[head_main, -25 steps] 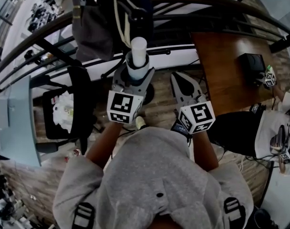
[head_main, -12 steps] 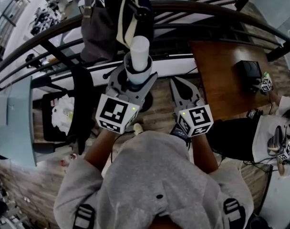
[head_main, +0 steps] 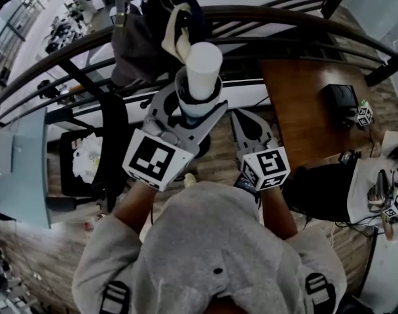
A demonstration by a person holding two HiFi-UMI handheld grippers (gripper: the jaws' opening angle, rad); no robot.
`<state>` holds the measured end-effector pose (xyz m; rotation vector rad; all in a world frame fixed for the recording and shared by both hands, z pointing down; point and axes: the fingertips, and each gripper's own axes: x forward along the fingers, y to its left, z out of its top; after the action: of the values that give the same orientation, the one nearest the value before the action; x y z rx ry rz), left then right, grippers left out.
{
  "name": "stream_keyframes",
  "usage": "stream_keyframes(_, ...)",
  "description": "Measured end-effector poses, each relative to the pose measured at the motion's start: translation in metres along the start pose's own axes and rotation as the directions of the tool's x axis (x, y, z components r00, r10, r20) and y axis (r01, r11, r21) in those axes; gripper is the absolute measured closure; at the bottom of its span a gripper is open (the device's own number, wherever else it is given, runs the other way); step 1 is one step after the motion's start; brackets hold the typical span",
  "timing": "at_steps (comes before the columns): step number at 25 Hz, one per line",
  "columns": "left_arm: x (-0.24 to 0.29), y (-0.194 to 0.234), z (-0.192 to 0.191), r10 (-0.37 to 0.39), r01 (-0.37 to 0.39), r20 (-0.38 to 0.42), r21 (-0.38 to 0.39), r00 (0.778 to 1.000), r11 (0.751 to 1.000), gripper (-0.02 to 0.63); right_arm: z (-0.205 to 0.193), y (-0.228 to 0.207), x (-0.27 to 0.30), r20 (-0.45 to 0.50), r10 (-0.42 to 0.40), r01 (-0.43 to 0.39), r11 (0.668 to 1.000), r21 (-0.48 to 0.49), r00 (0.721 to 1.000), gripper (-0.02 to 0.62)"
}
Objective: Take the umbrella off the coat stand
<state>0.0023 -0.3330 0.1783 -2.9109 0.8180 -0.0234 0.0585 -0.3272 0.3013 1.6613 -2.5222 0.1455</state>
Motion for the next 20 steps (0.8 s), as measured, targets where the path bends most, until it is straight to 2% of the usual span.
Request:
stream_keyframes(4, 0.007, -0.013, 0.005, -0.027, 0.027, -0.011, 0.023, 1.000, 0.999, 0.325, 0.001, -0.004, -0.009, 0.007, -0.011, 0.011, 1.000, 0.012, 1.000, 0.586)
stream_keyframes(7, 0.015, -0.022, 0.022, -0.047, 0.047, 0.014, 0.052, 0.999, 0.998, 0.325, -0.003, -0.005, -0.017, 0.003, -0.019, 0.019, 1.000, 0.024, 1.000, 0.586)
stream_keyframes(9, 0.017, -0.029, 0.027, -0.046, 0.046, 0.026, 0.005, 0.999, 0.999, 0.325, -0.006, -0.007, -0.025, 0.000, -0.025, 0.025, 0.999, 0.034, 1.000, 0.586)
stream_keyframes(11, 0.016, -0.033, 0.019, -0.030, 0.030, 0.008, -0.079, 1.000, 0.996, 0.325, -0.007, -0.010, -0.033, 0.003, -0.026, 0.026, 0.999, 0.040, 1.000, 0.586)
stream_keyframes(12, 0.015, -0.033, 0.012, -0.023, 0.022, -0.006, -0.086, 1.000, 0.996, 0.325, -0.006, -0.012, -0.035, 0.006, -0.028, 0.028, 0.999, 0.039, 1.000, 0.586)
stream_keyframes(16, 0.005, -0.025, -0.019, 0.014, -0.014, -0.020, -0.028, 1.000, 0.999, 0.325, -0.001, -0.018, -0.044, 0.019, -0.043, 0.043, 0.999, 0.020, 0.999, 0.586)
stream_keyframes(20, -0.015, -0.041, -0.050, 0.064, -0.066, -0.059, -0.039, 0.996, 0.997, 0.325, -0.012, -0.024, -0.066, 0.007, -0.044, 0.044, 0.999, 0.004, 0.999, 0.586)
